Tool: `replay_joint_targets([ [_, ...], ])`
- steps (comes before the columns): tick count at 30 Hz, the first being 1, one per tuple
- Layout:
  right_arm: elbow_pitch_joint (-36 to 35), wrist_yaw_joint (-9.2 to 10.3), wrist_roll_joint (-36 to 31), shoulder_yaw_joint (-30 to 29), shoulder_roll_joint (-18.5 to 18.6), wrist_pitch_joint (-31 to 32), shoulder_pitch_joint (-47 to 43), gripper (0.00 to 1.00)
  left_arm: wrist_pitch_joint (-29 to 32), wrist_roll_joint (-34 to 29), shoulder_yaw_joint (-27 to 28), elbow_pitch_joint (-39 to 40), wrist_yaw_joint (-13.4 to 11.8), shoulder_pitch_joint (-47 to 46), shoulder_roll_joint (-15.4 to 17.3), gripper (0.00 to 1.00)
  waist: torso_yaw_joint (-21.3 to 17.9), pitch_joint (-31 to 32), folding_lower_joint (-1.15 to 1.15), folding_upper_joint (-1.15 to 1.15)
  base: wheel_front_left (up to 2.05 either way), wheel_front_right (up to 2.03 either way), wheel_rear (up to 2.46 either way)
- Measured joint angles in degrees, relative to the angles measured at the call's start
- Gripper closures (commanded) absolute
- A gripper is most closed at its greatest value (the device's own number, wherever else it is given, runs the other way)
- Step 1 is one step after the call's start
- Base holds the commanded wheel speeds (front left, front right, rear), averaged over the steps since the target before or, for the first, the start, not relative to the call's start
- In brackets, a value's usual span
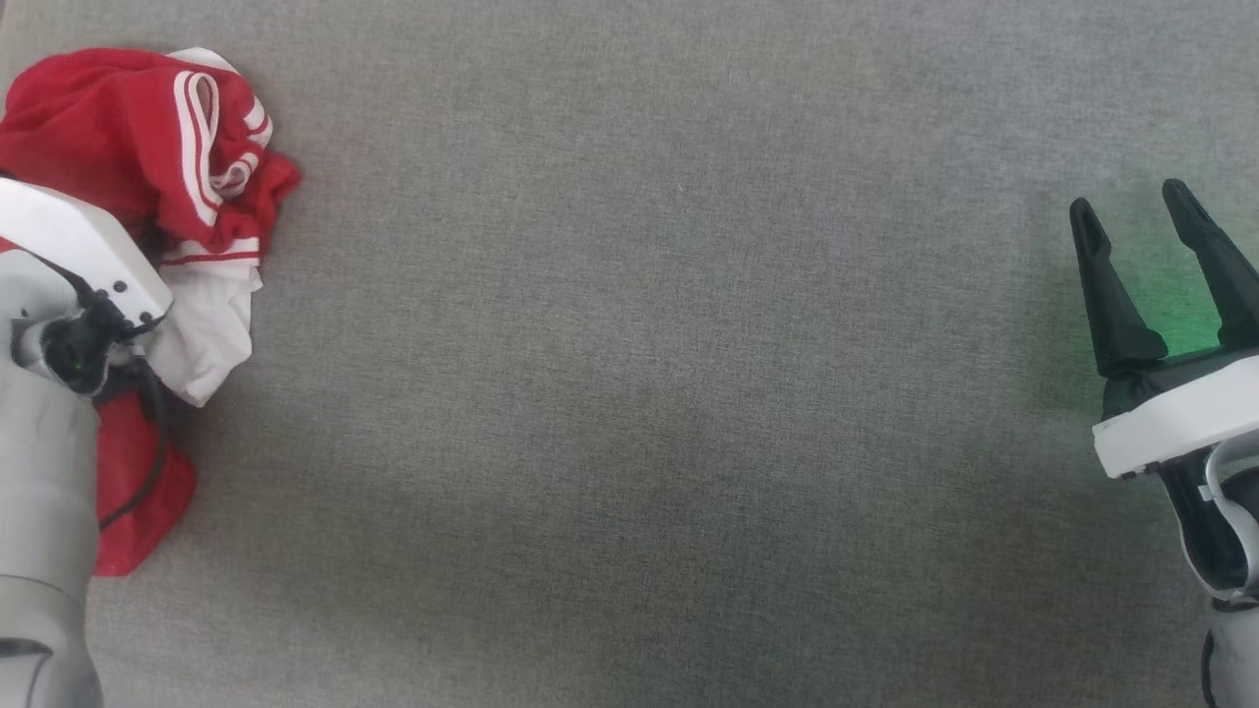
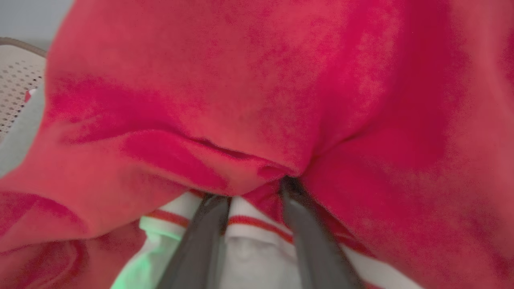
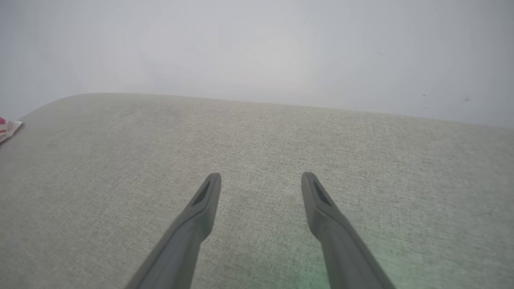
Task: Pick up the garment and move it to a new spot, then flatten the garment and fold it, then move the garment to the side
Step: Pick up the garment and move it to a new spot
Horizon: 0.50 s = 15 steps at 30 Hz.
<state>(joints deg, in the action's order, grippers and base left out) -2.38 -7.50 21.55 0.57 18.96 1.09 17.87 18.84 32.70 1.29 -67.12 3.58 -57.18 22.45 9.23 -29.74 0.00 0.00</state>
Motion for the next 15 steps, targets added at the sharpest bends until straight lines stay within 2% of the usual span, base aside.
replay_joint_targets([
  [5, 0.9, 0.0, -0.2, -0.8, -0.9, -0.6, -0.4, 0.0, -5.7, -1.3, -1.7, 0.7, 1.3, 0.6, 0.7, 1.0, 0.4, 2.0, 0.0, -0.01, 0.0, 0.0, 0.0],
  [9, 2.1, 0.01, -0.2, -1.9, -1.8, -1.4, -1.9, 0.0, -9.4, -2.4, -3.1, 2.9, 2.3, 0.6, 2.5, 1.0, 1.0, 4.7, 0.0, 0.0, 0.0, 0.0, 0.0],
  [15, 3.8, 0.01, -0.5, -3.2, -3.7, -2.4, -3.7, 0.0, -10.9, -4.9, -6.2, 9.5, 3.1, -0.6, 4.9, 1.0, 2.1, 9.5, 0.0, 0.0, 0.0, 0.0, 0.0],
])
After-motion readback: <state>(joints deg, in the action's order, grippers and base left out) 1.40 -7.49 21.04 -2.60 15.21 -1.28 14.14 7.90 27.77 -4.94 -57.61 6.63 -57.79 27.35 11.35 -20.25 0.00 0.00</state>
